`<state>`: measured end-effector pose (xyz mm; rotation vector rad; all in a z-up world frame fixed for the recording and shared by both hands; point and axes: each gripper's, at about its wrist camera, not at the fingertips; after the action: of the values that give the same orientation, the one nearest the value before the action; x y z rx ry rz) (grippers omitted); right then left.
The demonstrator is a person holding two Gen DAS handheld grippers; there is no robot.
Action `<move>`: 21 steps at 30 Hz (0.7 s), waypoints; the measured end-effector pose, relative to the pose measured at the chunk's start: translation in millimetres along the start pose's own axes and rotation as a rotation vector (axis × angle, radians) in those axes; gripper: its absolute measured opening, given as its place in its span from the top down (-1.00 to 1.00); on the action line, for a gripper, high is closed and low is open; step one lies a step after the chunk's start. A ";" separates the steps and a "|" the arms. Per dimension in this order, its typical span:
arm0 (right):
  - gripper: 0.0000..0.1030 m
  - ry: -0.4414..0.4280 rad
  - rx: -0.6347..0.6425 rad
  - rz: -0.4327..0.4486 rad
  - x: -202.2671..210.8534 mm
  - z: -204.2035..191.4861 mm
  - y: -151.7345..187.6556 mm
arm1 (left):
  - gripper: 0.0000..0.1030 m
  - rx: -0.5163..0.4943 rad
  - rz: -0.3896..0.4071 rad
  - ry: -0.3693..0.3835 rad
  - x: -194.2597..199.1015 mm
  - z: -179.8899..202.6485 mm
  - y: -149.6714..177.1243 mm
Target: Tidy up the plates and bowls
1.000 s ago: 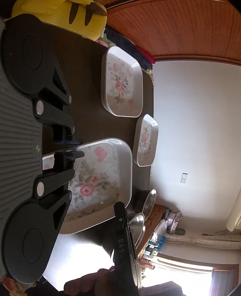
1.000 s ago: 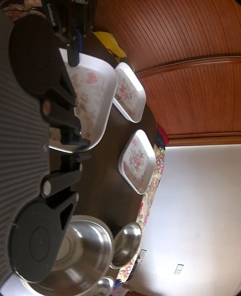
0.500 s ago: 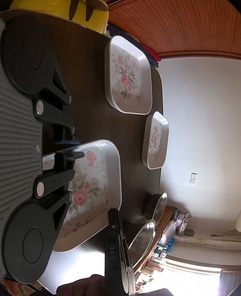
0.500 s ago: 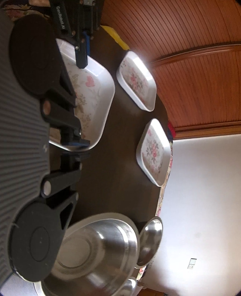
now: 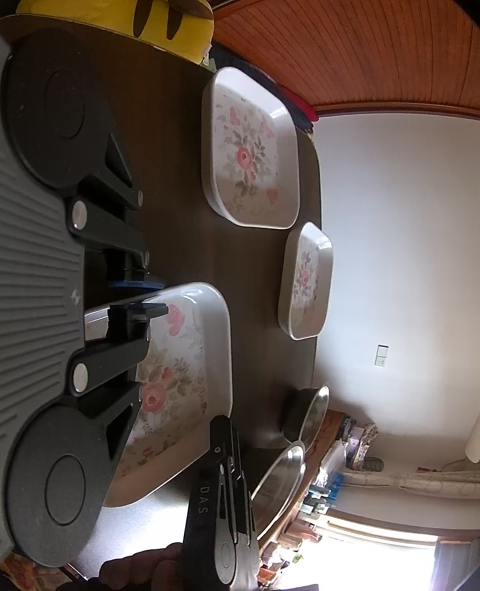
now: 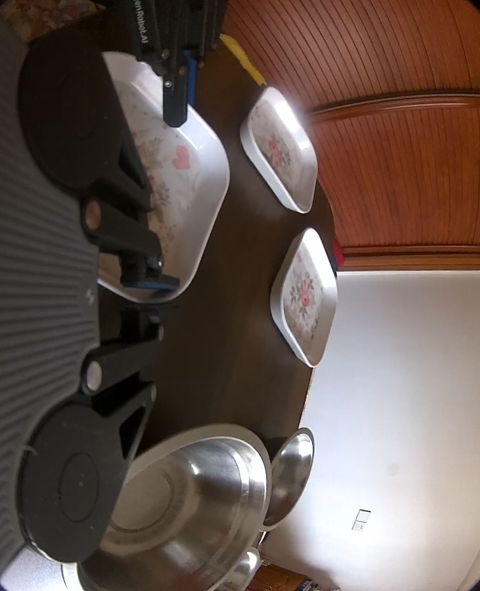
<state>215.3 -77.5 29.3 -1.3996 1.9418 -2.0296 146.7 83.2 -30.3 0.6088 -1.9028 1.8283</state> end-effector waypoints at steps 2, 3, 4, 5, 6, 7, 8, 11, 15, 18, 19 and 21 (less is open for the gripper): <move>0.71 0.007 0.002 0.014 1.9 0.9 0.3 | 0.26 0.007 0.009 -0.001 2.4 -1.7 -1.8; 0.68 0.012 0.005 0.021 3.3 1.1 0.3 | 0.26 0.009 0.014 -0.001 4.3 -2.2 -2.5; 0.56 0.013 0.007 0.027 4.1 0.9 -0.3 | 0.26 0.007 0.019 -0.001 5.9 -2.1 -3.3; 0.46 0.013 0.009 0.034 5.6 0.7 -0.7 | 0.26 0.006 0.025 -0.004 8.3 -2.0 -4.4; 0.31 0.013 0.012 0.043 7.0 0.0 -1.1 | 0.23 0.005 0.033 -0.006 10.5 -2.0 -5.5; 0.29 0.012 0.020 0.050 9.3 -0.9 -1.1 | 0.20 0.004 0.041 -0.008 13.0 -1.9 -6.6; 0.29 0.012 0.028 0.054 10.4 -2.1 -1.4 | 0.08 0.003 0.051 -0.010 15.8 -2.0 -7.5; 0.28 0.007 0.048 0.083 18.7 -7.8 -1.0 | -0.27 -0.003 0.080 -0.019 23.9 -0.2 -9.5; 0.24 0.006 0.080 0.119 30.4 -18.0 1.7 | -0.75 -0.014 0.115 -0.034 34.8 3.7 -10.2; 0.13 0.008 0.098 0.147 39.8 -25.0 4.7 | -1.00 -0.021 0.152 -0.054 42.9 5.6 -11.1; 0.07 0.006 0.100 0.153 42.3 -26.5 5.3 | -1.00 -0.020 0.161 -0.059 44.6 5.5 -12.0; -0.05 0.000 0.100 0.167 48.0 -28.4 6.3 | -1.00 -0.017 0.172 -0.065 47.4 4.5 -12.5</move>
<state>166.5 -82.9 56.5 -1.1748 1.8587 -2.0194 115.5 77.4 7.4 0.5187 -2.0679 1.9164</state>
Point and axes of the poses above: each gripper's, at about its wrist camera, not at the fingertips, and x roughly against the way its jaws point, z to its right, y to its underside, and after that the axes turned 14 degrees about -y, right-handed
